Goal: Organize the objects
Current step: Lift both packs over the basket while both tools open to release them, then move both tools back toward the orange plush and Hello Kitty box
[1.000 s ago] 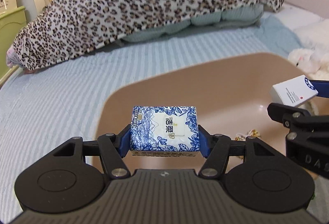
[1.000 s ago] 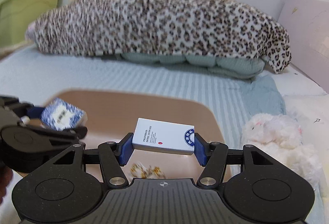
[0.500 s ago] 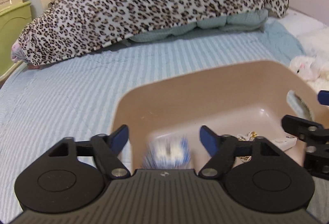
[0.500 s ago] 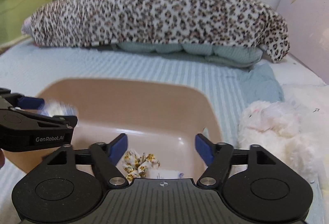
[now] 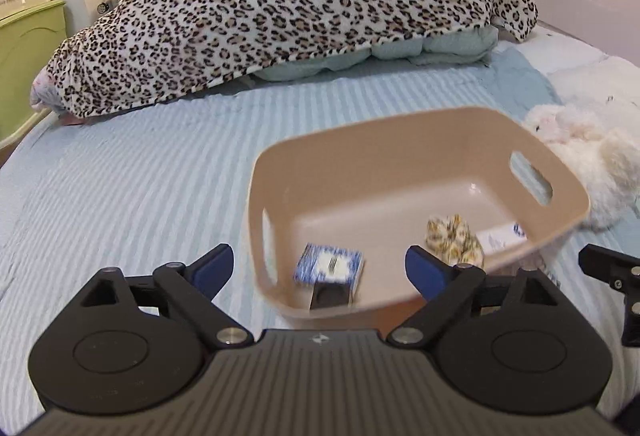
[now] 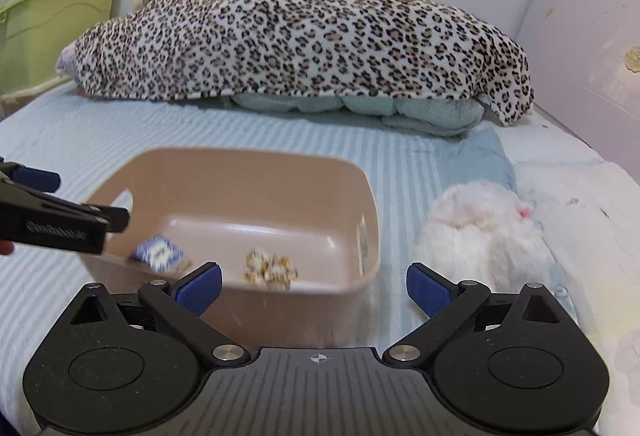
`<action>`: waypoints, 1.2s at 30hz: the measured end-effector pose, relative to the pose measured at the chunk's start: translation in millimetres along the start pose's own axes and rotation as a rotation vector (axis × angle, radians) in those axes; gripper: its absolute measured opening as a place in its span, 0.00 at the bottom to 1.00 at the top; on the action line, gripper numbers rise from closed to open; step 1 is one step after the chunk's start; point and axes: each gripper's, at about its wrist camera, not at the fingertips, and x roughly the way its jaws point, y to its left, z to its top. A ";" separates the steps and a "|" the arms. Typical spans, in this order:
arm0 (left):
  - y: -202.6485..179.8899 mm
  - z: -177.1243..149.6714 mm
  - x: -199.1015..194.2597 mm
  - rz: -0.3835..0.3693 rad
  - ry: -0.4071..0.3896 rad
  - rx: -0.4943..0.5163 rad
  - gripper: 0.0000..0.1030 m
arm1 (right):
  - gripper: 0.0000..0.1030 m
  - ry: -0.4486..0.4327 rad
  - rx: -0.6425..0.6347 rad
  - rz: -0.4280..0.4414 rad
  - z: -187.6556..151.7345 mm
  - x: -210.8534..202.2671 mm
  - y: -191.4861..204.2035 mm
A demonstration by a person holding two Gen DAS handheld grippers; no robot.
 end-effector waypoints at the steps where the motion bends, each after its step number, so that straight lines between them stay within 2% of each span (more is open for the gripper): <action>1: -0.6 -5.2 -1.9 0.004 0.005 0.009 0.90 | 0.98 0.008 0.003 0.001 -5.2 -2.4 -0.5; 9: -6.1 -50.6 -6.3 -0.001 0.065 0.041 0.90 | 0.98 0.098 0.004 0.002 -48.2 -2.3 0.0; 20: -23.0 -93.9 31.9 -0.059 0.172 0.038 0.90 | 0.97 0.206 0.040 -0.027 -86.8 24.3 -14.9; 32: -39.9 -97.5 63.5 -0.170 0.180 0.022 0.90 | 0.96 0.259 0.094 -0.009 -106.0 72.2 -29.4; 36: -47.5 -96.1 70.1 -0.181 0.163 0.007 0.90 | 0.96 0.256 0.114 0.016 -109.7 79.4 -29.8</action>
